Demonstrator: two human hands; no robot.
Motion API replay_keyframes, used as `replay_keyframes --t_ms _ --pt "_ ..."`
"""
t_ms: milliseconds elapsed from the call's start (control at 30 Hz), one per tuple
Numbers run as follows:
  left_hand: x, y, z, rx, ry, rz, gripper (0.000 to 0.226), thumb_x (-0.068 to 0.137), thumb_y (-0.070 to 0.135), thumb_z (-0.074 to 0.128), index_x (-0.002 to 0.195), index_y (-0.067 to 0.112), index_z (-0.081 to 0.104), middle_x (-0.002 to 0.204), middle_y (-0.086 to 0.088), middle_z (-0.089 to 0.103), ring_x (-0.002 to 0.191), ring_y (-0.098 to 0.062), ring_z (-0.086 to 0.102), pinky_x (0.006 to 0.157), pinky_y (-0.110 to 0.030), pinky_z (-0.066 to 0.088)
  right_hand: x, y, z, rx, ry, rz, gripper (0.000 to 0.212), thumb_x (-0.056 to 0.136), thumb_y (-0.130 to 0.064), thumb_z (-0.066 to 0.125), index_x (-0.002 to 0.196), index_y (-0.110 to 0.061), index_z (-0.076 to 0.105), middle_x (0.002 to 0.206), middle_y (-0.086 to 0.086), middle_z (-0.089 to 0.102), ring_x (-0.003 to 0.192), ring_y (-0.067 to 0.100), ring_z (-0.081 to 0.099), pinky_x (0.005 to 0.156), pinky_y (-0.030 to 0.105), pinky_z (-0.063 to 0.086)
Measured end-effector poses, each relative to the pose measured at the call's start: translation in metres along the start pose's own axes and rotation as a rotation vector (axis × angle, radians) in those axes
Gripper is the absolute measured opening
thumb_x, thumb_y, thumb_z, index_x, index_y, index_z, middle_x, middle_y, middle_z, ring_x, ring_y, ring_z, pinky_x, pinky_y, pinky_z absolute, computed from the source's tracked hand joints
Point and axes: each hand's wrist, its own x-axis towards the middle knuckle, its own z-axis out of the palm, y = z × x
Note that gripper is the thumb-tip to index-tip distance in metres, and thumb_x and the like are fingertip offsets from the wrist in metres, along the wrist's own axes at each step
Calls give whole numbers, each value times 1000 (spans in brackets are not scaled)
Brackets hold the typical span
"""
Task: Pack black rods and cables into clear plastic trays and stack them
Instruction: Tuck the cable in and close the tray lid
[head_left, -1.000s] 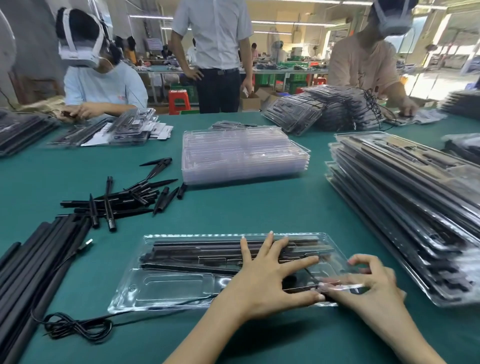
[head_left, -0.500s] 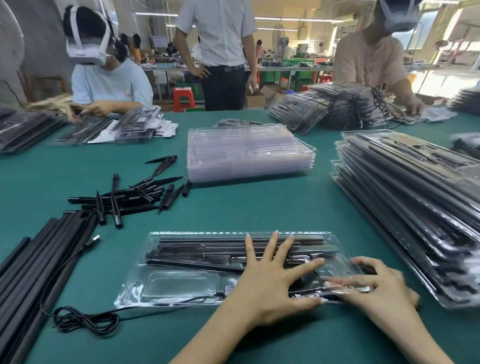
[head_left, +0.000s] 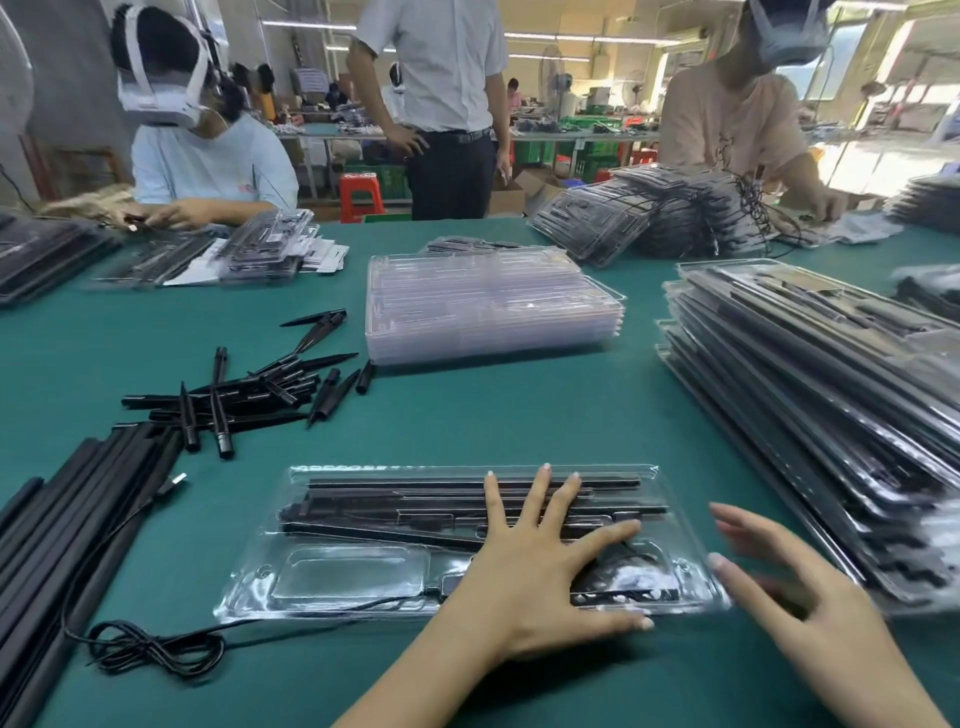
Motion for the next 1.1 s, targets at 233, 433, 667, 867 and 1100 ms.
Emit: replay_keyframes --t_ms 233,433,667,867,1100 --pt "2 0 -7 -46 -91 -25 54 91 70 22 140 63 2 160 1 -16 140 -17 -33 101 -60 -32 19 -2 -3 -356 -267 -254 29 65 -43 74 93 -52 72 103 -31 66 102 -4 55 87 29 42" --pt "6 1 -10 -20 -168 -36 56 90 71 25 139 65 0 158 1 -21 139 -19 -34 100 -62 -30 16 -1 0 -389 -267 -263 21 76 -54 63 90 -43 72 102 -32 65 98 -3 56 80 22 46" --pt "14 3 -19 3 -100 20 52 90 64 36 139 58 22 159 -10 4 147 -25 -14 100 -66 -27 -4 -1 6 -595 -206 -521 56 101 -48 24 103 -24 75 110 -14 69 109 3 55 92 17 41" --pt "25 10 -9 26 -7 -12 49 96 62 21 143 60 7 161 -3 -9 145 -17 -22 96 -65 -32 0 -12 5 -598 -223 -485 58 99 -53 21 100 -33 75 105 -21 69 102 0 64 78 14 50" --pt "30 35 8 17 47 -144 48 100 48 12 146 52 0 158 -9 -21 141 -25 -32 91 -68 -34 34 -19 -19 -391 -463 -123 24 73 -59 59 94 -56 69 96 -38 65 101 -17 57 90 8 44"
